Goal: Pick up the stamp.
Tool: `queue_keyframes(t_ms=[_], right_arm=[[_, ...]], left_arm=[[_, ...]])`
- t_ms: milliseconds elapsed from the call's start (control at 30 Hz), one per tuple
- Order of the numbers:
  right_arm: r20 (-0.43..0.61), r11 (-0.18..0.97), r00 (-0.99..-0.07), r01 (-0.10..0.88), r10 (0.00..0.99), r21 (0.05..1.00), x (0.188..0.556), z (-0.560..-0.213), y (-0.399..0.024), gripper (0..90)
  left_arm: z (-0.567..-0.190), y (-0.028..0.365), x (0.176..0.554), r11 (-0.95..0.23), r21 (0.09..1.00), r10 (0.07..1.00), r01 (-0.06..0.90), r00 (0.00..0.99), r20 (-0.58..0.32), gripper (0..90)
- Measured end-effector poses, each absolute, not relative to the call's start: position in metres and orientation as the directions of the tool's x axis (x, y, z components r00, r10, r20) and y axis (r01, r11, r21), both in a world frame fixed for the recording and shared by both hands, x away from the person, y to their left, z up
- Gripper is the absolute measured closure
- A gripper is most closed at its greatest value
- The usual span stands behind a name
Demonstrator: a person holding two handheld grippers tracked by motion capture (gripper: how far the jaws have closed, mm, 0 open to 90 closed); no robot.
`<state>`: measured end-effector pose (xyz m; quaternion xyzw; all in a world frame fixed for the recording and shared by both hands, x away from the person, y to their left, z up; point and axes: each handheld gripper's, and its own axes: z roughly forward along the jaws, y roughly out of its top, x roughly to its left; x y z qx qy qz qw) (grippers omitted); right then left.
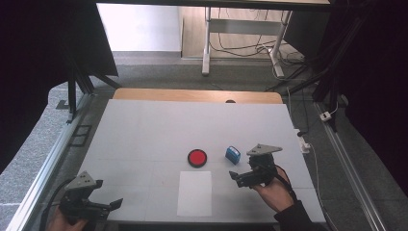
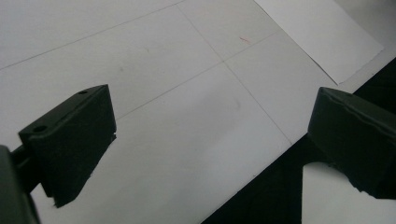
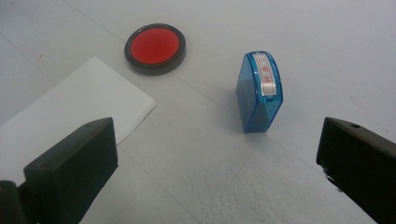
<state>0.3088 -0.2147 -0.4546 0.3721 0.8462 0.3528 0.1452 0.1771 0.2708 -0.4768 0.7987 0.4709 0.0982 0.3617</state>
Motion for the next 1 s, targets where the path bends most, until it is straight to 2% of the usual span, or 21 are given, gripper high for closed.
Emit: queue_keyframes(t_ms=[1000], right_arm=[[-0.041,0.545,-0.688,0.536,0.724,0.645,0.367,-0.478,-0.193,0.0]], left_arm=[[-0.477,0.271,0.177,-0.3,0.669,0.82,0.68,0.542,-0.183,1.0]])
